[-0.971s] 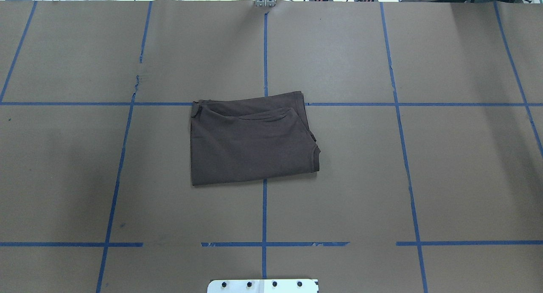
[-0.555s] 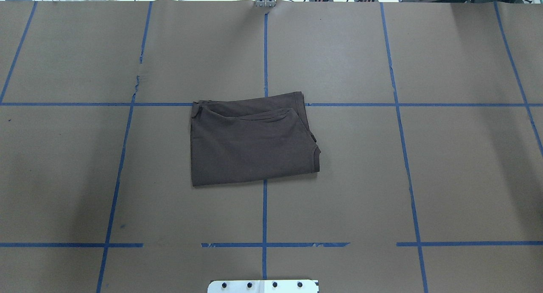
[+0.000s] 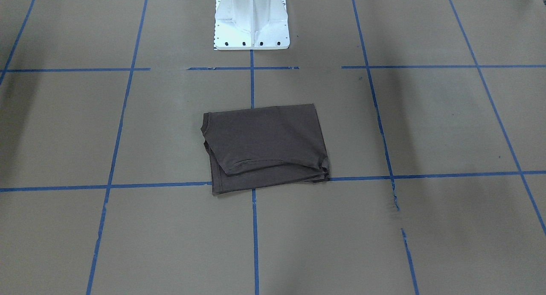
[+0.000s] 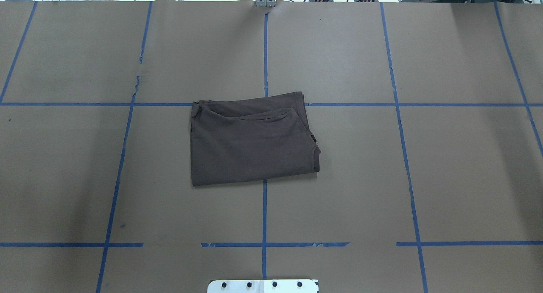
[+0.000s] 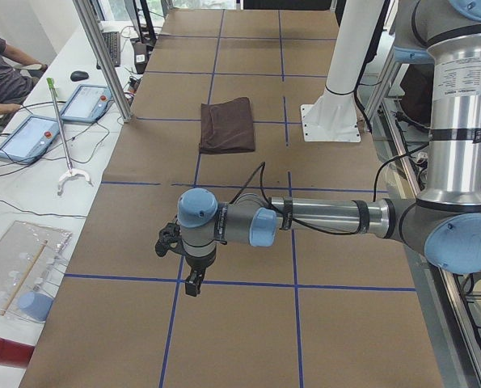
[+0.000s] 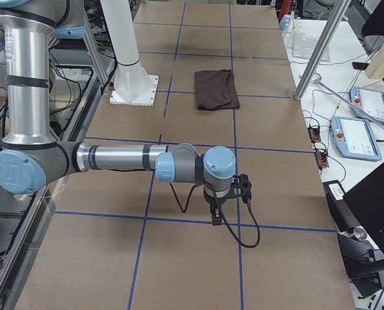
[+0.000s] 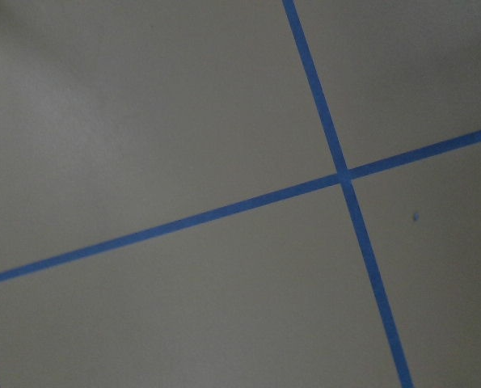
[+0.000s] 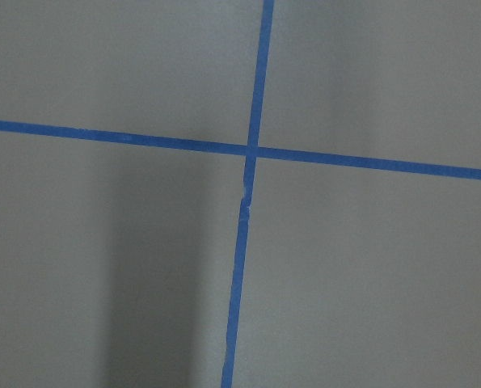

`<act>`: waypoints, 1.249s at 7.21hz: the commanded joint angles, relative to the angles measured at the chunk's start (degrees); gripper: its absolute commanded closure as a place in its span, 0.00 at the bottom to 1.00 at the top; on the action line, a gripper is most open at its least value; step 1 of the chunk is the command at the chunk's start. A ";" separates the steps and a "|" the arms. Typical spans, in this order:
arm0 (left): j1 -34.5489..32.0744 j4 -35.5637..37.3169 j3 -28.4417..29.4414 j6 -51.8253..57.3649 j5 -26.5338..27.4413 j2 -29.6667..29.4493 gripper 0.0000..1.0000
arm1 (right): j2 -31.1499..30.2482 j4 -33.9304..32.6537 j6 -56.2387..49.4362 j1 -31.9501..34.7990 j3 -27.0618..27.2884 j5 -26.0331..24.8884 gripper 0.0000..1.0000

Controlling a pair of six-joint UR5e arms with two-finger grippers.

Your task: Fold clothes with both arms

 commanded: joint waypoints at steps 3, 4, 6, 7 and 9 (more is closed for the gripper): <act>-0.09 6.00 -4.28 0.14 -0.91 0.26 0.00 | -0.47 -0.37 0.51 0.00 -0.91 1.37 0.00; -0.09 5.91 -4.28 0.14 -0.91 0.26 0.00 | -0.64 -0.37 0.85 0.18 -0.39 0.85 0.00; -0.09 5.56 -4.19 0.06 -1.08 0.26 0.00 | -0.47 -0.10 5.48 0.09 2.77 -6.49 0.00; -0.09 5.47 -4.19 0.06 -1.26 0.26 0.00 | -0.47 0.16 6.21 0.00 2.70 -5.84 0.00; -0.09 5.47 -4.01 -0.12 -1.17 0.26 0.00 | -0.56 0.07 6.22 0.00 2.61 -5.74 0.00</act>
